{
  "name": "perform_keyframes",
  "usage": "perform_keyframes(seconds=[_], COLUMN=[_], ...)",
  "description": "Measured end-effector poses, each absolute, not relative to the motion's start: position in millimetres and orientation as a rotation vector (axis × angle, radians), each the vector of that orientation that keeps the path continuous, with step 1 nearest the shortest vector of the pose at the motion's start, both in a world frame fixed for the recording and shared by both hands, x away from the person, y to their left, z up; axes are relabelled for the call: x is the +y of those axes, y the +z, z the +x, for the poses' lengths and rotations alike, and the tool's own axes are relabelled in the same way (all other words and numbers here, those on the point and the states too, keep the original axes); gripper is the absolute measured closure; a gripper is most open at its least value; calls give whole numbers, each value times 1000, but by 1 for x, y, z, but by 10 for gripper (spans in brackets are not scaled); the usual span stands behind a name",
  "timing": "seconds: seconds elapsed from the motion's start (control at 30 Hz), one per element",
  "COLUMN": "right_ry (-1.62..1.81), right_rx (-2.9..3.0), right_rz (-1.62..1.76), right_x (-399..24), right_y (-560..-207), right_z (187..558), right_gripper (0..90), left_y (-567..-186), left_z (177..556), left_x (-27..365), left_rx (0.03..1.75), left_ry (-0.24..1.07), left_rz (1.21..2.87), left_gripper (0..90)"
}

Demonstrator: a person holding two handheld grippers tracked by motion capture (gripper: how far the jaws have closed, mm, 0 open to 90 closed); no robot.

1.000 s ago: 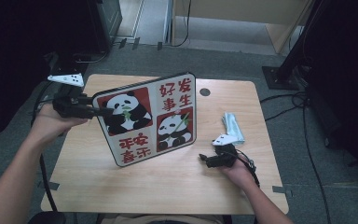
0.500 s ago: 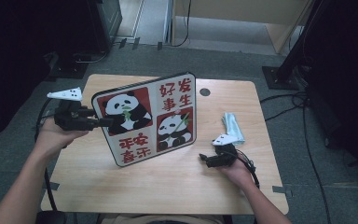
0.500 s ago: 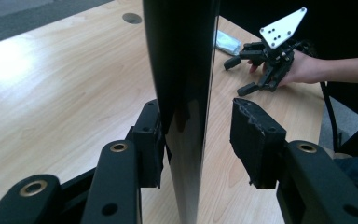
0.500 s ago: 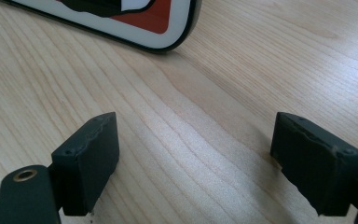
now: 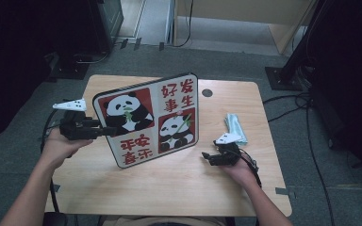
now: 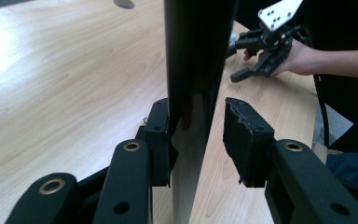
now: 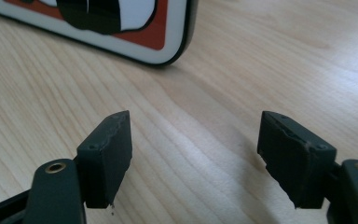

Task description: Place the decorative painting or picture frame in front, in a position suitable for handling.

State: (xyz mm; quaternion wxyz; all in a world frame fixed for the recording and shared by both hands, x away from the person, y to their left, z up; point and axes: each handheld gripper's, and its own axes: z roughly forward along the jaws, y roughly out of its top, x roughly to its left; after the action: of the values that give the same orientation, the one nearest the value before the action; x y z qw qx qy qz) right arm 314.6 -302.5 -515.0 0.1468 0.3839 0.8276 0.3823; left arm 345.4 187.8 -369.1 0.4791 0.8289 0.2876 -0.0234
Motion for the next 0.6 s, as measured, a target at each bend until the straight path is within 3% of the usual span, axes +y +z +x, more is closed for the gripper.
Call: perform_keyframes(seconds=[0.6], right_ry=[1158], right_rx=[2294], right_rz=[1216], right_x=[-316], right_y=[-490], right_z=[325], right_gripper=[354], left_y=[-385], left_z=[340], left_x=[187], left_rx=[744], left_ry=[-72], left_rz=[1971], left_gripper=[731])
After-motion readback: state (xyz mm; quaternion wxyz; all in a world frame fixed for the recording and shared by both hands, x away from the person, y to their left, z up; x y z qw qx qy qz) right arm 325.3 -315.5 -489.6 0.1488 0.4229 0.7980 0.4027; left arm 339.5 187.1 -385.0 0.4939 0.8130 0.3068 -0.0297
